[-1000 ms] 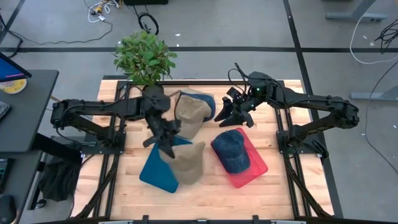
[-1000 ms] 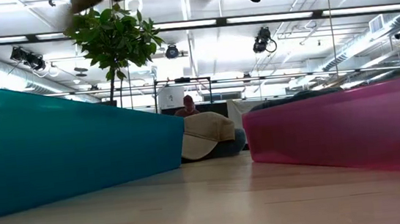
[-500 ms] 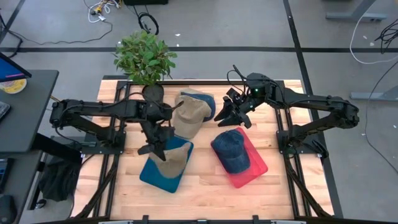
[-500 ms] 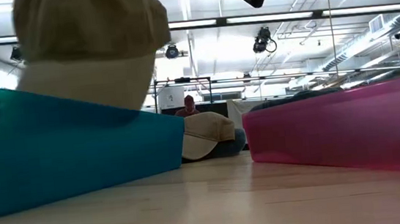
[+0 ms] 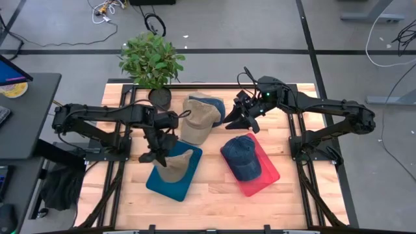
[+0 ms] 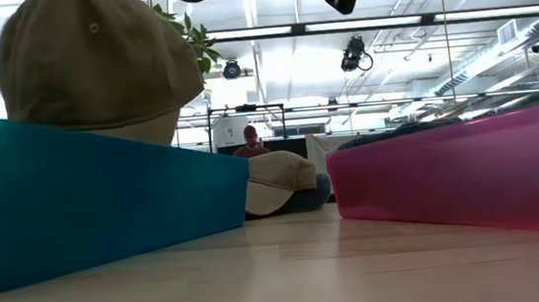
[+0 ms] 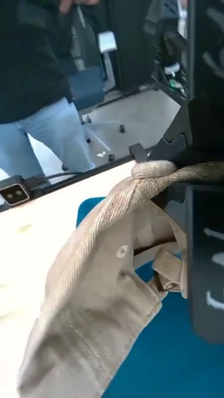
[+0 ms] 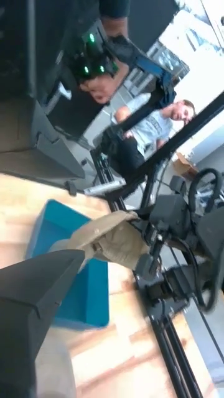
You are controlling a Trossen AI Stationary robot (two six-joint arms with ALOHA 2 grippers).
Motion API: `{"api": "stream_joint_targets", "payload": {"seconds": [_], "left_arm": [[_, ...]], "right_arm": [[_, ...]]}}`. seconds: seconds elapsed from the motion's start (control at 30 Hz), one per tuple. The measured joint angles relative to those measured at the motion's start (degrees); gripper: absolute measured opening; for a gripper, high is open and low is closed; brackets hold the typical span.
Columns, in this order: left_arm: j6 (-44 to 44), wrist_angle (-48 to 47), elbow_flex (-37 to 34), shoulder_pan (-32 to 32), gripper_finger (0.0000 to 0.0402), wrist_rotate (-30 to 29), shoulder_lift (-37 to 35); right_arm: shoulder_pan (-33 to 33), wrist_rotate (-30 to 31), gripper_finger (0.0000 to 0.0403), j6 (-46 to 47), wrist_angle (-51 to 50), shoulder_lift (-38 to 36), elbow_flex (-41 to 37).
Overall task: Pick & Place hat
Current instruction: Put the brown cap into the blue bin
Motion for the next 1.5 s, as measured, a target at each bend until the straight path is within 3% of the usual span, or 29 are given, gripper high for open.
{"api": "stream_joint_targets", "payload": {"seconds": [0.3, 0.77, 1.27, 1.5], "left_arm": [[5.90, 0.07, 0.00, -3.82, 0.0010, -5.15, 0.04], [7.92, -3.75, 0.00, -10.68, 0.0010, -1.17, 0.07], [14.84, -2.63, 0.03, -11.73, 0.0011, -0.93, 10.45], [16.18, -2.15, 0.02, -9.03, 0.0013, -6.78, 12.37]], "right_arm": [[0.00, 1.51, 0.0197, -0.02, 0.00, 0.00, 0.00], [0.02, 1.51, 0.0197, -0.02, 0.00, 0.02, 0.00], [0.02, 1.64, 0.0197, -0.39, -0.92, 0.04, 0.00], [0.04, 1.58, 0.0197, -0.22, -1.26, 0.04, 0.00]]}}
